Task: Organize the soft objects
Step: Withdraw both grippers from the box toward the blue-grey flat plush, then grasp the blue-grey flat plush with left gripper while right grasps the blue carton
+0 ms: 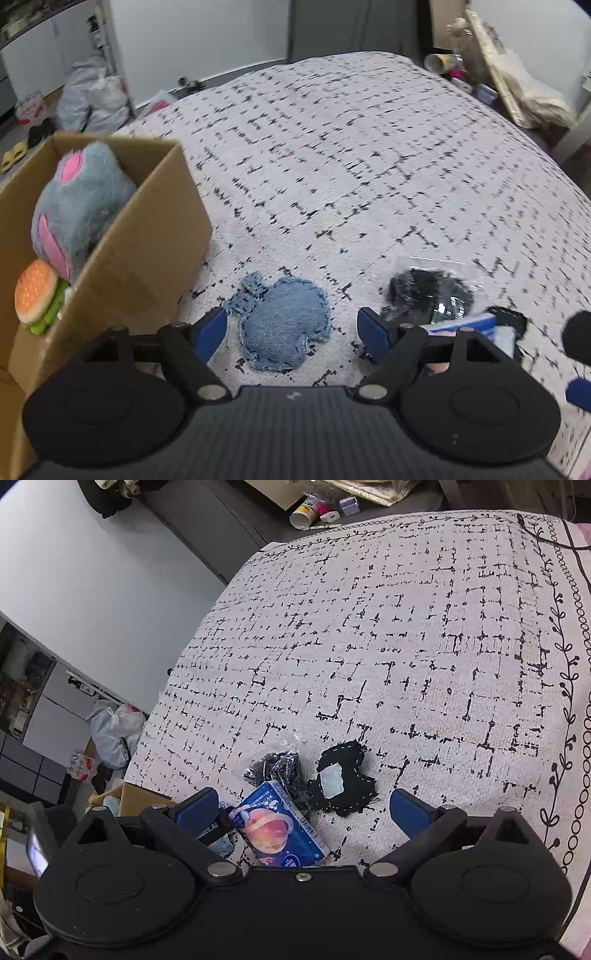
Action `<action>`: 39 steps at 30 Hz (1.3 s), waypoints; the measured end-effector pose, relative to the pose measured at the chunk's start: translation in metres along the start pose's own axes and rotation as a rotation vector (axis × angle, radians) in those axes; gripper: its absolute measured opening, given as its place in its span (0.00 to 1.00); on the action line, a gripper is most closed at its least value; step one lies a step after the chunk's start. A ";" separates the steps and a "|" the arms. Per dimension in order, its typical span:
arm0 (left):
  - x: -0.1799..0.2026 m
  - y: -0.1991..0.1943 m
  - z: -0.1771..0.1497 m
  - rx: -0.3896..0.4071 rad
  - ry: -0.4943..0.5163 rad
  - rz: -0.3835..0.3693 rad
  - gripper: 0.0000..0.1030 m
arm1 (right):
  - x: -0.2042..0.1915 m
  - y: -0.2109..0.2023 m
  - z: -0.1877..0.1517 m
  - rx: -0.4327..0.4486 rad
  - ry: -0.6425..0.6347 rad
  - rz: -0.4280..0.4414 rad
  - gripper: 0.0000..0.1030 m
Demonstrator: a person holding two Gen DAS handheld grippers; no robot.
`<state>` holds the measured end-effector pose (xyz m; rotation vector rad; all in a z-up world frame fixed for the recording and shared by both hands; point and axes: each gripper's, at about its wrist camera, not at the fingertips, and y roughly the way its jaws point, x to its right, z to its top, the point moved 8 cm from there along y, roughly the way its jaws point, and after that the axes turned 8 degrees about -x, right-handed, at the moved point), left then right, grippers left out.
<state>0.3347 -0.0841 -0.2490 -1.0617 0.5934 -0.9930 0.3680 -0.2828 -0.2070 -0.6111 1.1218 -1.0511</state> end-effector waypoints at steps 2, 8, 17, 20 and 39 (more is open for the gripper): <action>-0.002 0.006 -0.001 -0.008 -0.036 0.018 0.75 | 0.000 0.004 0.000 -0.011 -0.004 -0.006 0.97; -0.005 0.014 -0.001 -0.003 -0.077 0.010 0.58 | -0.005 0.015 -0.002 -0.040 -0.029 -0.007 0.96; -0.007 0.004 -0.001 0.008 -0.115 -0.052 0.41 | -0.014 0.035 -0.011 -0.099 -0.073 -0.016 0.91; -0.010 -0.002 0.000 0.015 -0.124 -0.061 0.41 | -0.014 0.044 -0.013 -0.120 -0.073 -0.014 0.89; -0.040 -0.074 0.013 0.083 -0.154 -0.163 0.41 | -0.027 0.033 -0.024 -0.102 -0.108 -0.016 0.27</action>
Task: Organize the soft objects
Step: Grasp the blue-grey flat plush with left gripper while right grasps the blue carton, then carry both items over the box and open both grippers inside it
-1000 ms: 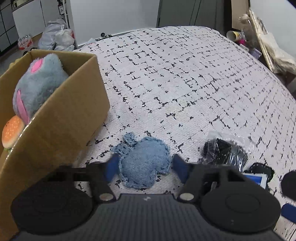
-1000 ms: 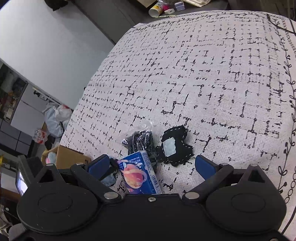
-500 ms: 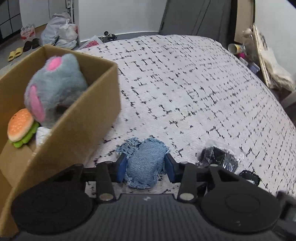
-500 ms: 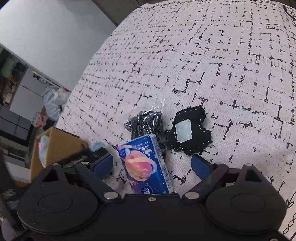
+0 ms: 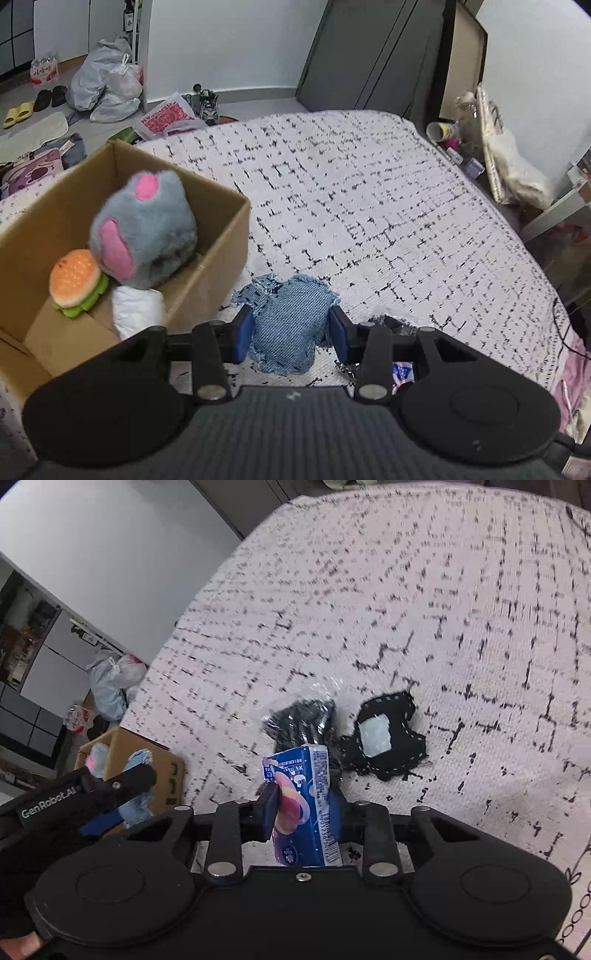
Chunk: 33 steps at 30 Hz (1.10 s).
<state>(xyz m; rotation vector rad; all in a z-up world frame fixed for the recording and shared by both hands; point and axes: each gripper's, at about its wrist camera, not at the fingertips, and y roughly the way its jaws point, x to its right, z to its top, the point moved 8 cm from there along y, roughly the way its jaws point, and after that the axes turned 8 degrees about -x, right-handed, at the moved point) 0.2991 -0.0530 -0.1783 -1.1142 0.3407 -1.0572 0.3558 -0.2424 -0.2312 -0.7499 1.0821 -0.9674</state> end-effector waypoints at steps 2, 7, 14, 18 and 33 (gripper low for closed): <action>-0.004 -0.010 0.002 0.013 0.003 -0.005 0.41 | -0.006 -0.009 0.000 0.022 -0.010 0.011 0.27; -0.016 -0.032 0.010 0.028 0.006 -0.021 0.41 | -0.018 -0.023 0.000 0.064 -0.026 0.018 0.27; -0.039 -0.060 0.022 0.052 0.009 -0.035 0.41 | -0.040 -0.043 0.004 0.147 -0.058 0.029 0.27; -0.052 -0.072 0.028 0.058 0.020 -0.037 0.41 | -0.052 -0.049 0.003 0.171 -0.072 0.025 0.27; -0.101 -0.096 0.043 0.036 0.016 -0.040 0.42 | -0.085 -0.076 0.000 0.292 -0.096 0.006 0.27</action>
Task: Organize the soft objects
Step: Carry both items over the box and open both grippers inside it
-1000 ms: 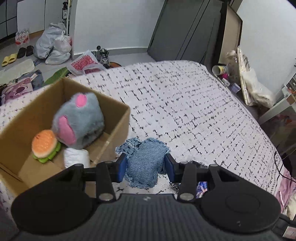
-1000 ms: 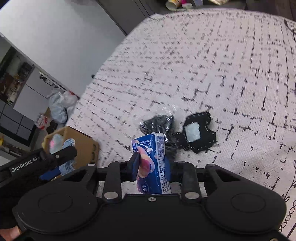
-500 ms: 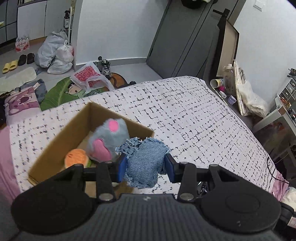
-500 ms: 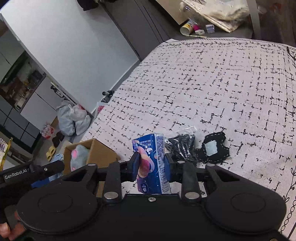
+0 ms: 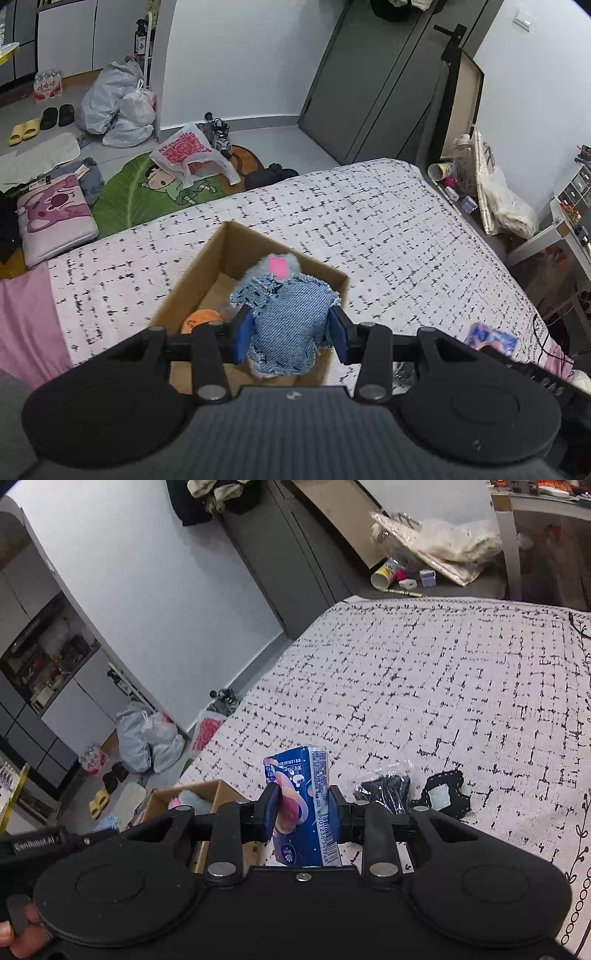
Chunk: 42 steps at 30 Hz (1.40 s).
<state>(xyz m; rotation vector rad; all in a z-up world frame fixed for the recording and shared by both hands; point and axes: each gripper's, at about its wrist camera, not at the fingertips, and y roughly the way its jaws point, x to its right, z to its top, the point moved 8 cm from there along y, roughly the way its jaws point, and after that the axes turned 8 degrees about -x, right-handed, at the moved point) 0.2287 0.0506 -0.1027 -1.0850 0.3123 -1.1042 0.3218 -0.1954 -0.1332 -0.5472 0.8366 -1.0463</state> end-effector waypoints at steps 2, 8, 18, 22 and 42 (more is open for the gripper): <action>-0.008 -0.001 0.001 -0.009 0.002 0.004 0.42 | -0.002 -0.001 0.000 0.002 0.000 0.001 0.27; -0.026 0.001 0.001 -0.036 0.001 0.012 0.42 | -0.020 0.007 -0.005 -0.009 -0.023 0.005 0.27; -0.056 0.013 -0.003 -0.089 -0.013 0.025 0.43 | -0.060 0.012 -0.015 -0.020 -0.124 0.006 0.27; -0.066 0.024 -0.007 -0.127 -0.012 0.045 0.48 | -0.074 0.014 -0.021 -0.029 -0.151 -0.001 0.27; -0.095 0.031 0.000 -0.150 -0.044 0.048 0.71 | -0.130 0.049 -0.051 -0.115 -0.250 0.068 0.31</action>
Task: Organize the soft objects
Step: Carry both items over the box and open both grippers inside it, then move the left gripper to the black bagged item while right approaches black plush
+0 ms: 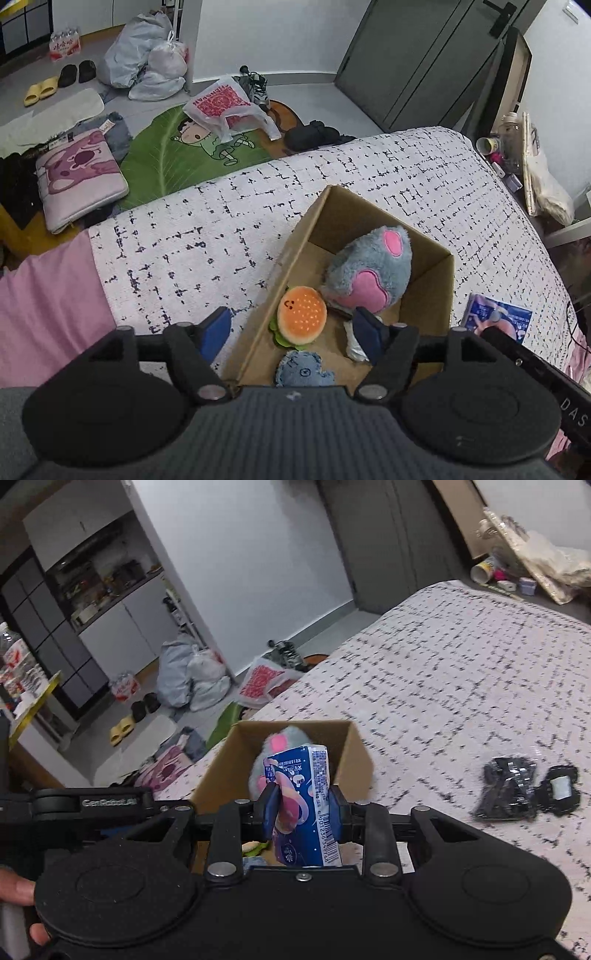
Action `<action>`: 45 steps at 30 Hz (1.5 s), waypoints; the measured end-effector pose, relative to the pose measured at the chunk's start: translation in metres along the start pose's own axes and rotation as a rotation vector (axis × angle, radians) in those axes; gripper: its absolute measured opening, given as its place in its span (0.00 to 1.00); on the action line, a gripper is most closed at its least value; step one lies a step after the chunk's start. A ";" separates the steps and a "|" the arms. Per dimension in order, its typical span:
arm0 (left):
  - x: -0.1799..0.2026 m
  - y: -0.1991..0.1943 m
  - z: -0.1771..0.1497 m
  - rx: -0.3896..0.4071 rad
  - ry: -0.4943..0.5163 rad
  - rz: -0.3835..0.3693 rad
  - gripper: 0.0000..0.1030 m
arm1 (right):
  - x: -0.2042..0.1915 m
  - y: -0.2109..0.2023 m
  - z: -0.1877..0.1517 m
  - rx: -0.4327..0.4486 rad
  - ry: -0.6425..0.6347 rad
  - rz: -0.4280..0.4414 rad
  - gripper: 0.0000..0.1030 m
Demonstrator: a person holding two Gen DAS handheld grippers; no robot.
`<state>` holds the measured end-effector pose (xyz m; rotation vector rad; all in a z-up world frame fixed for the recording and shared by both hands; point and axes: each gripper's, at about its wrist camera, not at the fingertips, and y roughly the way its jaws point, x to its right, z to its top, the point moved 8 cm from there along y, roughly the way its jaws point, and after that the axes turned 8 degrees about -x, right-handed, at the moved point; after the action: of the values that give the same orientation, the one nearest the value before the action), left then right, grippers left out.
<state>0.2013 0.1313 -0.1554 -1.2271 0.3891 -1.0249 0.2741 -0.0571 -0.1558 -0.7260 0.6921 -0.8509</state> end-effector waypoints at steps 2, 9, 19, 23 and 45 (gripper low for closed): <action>0.002 0.000 -0.001 0.000 0.017 0.000 0.72 | -0.005 0.002 -0.001 -0.023 -0.001 0.037 0.37; 0.020 -0.005 -0.002 0.022 0.087 -0.012 0.80 | 0.001 -0.010 0.002 -0.007 0.012 0.019 0.62; 0.047 -0.009 -0.012 0.037 0.147 0.006 0.83 | 0.032 -0.022 0.003 -0.013 0.044 -0.076 0.80; 0.062 -0.009 -0.018 0.043 0.167 0.021 0.83 | 0.045 -0.030 0.003 -0.004 0.051 -0.111 0.86; 0.142 0.008 -0.028 0.043 0.279 0.021 0.83 | 0.144 -0.069 0.007 0.026 0.215 -0.148 0.94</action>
<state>0.2587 -0.0006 -0.1351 -1.0416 0.5921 -1.1839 0.3206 -0.2086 -0.1326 -0.6738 0.8244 -1.0832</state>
